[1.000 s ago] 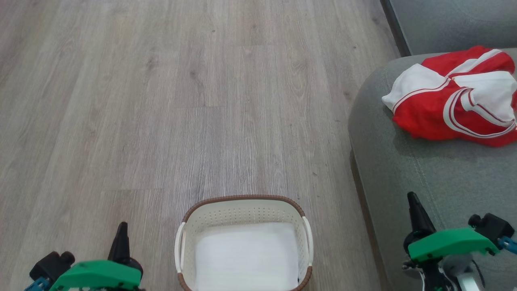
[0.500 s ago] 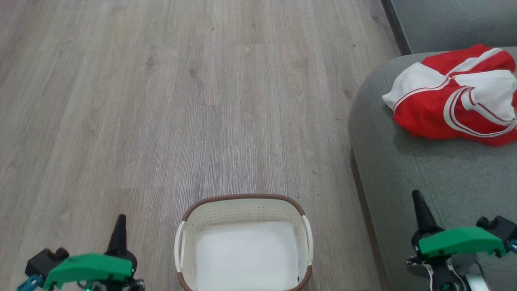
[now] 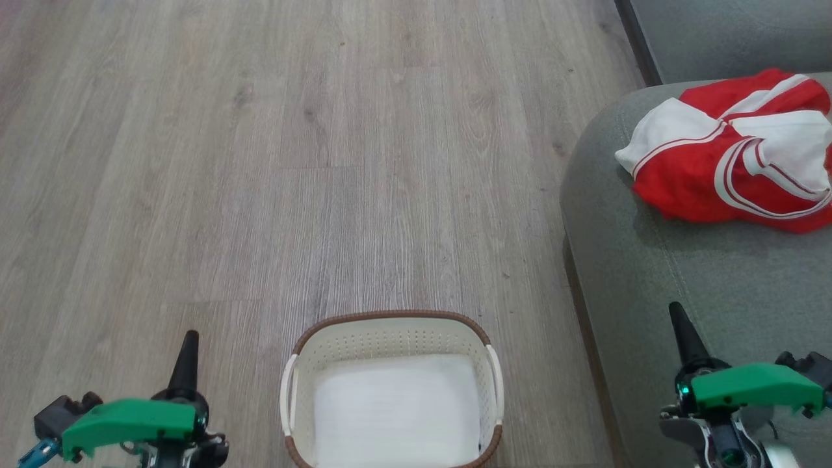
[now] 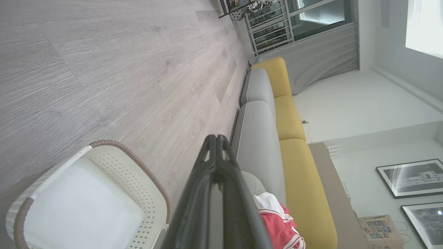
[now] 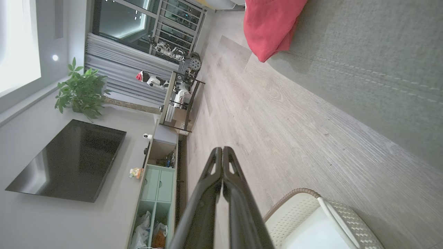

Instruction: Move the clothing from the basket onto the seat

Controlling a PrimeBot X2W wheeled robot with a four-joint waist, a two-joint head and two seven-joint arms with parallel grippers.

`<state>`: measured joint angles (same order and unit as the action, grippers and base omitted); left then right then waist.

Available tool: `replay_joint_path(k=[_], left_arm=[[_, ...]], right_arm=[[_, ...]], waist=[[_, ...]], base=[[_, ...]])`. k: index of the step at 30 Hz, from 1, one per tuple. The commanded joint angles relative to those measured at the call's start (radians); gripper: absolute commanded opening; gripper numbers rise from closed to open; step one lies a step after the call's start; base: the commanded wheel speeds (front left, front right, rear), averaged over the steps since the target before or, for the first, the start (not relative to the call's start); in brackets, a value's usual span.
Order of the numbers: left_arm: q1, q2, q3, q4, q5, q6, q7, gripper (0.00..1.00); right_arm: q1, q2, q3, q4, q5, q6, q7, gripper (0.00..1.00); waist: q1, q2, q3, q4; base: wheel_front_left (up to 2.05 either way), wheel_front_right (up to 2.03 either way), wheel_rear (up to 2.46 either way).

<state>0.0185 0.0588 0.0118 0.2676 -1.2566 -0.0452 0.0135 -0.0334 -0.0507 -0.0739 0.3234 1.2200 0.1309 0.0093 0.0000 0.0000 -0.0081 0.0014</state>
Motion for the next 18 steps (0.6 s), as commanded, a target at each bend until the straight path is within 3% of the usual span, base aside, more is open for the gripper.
replay_joint_path(k=[1, 18], left_arm=[[-0.059, 0.005, 0.034, -0.027, -0.025, -0.015, 0.007, 0.0], [-0.096, -0.003, 0.072, -0.024, -0.206, -0.054, 0.059, 0.0]], right_arm=[[-0.061, -0.001, 0.007, -0.043, 0.031, 0.0, 0.01, 0.0], [-0.068, 0.0, -0.019, -0.063, 0.229, 0.0, 0.062, 0.0]], waist=[[0.0, 0.0, 0.0, 0.0], [0.0, 0.0, 0.006, -0.001]], base=[[0.0, 0.0, 0.0], [0.0, 0.0, 0.0]])
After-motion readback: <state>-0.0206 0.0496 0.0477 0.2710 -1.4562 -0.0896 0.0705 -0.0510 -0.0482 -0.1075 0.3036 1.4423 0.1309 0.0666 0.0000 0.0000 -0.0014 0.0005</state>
